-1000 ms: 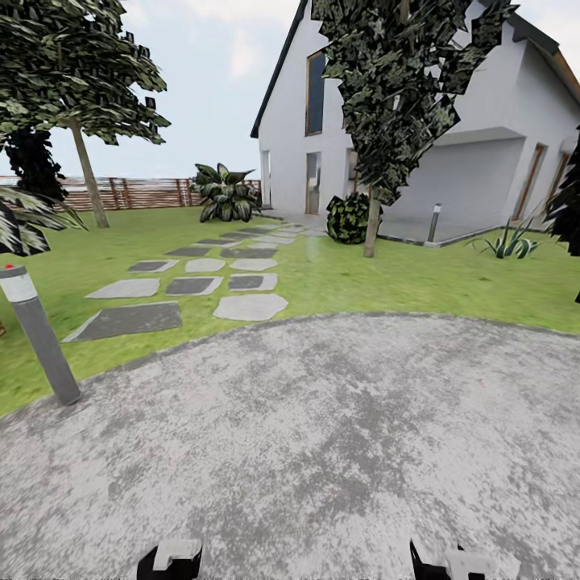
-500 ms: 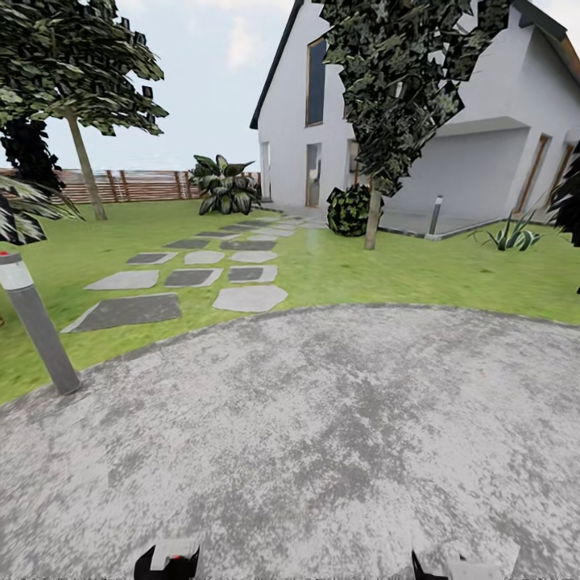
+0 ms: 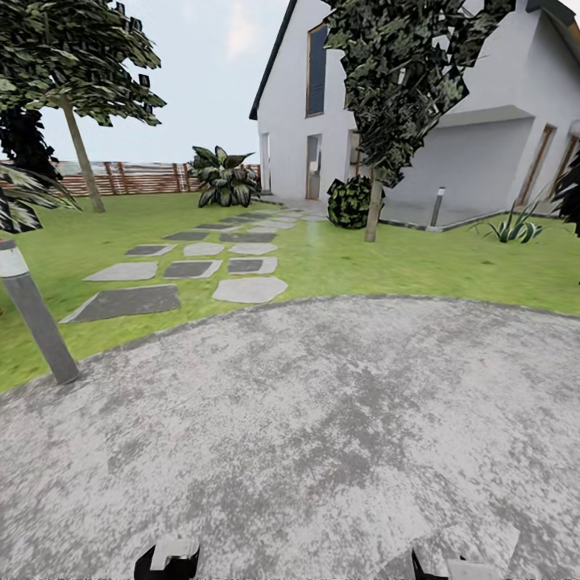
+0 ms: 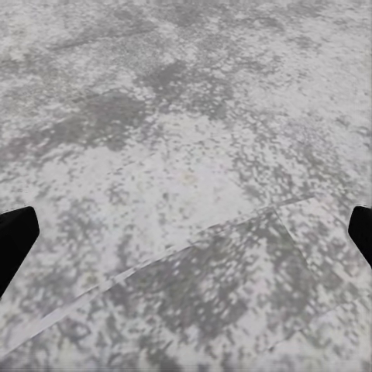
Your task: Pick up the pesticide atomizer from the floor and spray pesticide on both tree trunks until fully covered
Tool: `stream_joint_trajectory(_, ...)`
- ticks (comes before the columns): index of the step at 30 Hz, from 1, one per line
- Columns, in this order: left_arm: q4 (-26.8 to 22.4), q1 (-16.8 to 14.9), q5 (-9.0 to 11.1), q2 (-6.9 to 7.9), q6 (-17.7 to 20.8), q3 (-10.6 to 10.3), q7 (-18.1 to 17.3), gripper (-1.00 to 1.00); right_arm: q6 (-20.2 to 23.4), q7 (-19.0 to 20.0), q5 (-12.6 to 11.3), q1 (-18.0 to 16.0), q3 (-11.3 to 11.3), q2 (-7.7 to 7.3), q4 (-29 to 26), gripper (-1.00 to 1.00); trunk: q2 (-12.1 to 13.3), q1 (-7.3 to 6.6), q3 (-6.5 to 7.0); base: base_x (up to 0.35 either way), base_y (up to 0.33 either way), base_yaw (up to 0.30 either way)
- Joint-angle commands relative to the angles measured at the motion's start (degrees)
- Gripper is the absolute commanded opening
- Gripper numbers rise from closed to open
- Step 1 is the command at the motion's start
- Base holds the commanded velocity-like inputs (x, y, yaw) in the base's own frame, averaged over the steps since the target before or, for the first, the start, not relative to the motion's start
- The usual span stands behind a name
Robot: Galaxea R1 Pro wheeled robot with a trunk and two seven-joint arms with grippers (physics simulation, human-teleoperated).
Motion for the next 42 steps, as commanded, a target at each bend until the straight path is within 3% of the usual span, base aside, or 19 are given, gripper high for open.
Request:
stream_joint_trajectory(1,0.0,0.0,-0.01,-0.01,0.0,-0.01,0.0,1.0,0.0,0.0,0.0,0.0,0.0,0.0,0.0,1.0,-0.42,0.23,-0.28,0.0,0.0,0.0)
stream_joint_trajectory(18,0.05,0.0,0.06,-0.04,0.0,0.0,0.0,1.0,0.0,0.0,0.0,0.0,0.01,0.01,0.0,1.0,-1.42,1.05,-5.32,0.0,0.0,0.0)
stream_joint_trajectory(42,-0.14,0.0,0.06,-0.04,-0.09,0.3,0.0,1.0,0.0,0.0,0.0,0.0,0.01,0.0,0.08,1.0,-1.74,1.67,-10.72,0.0,0.0,0.0)
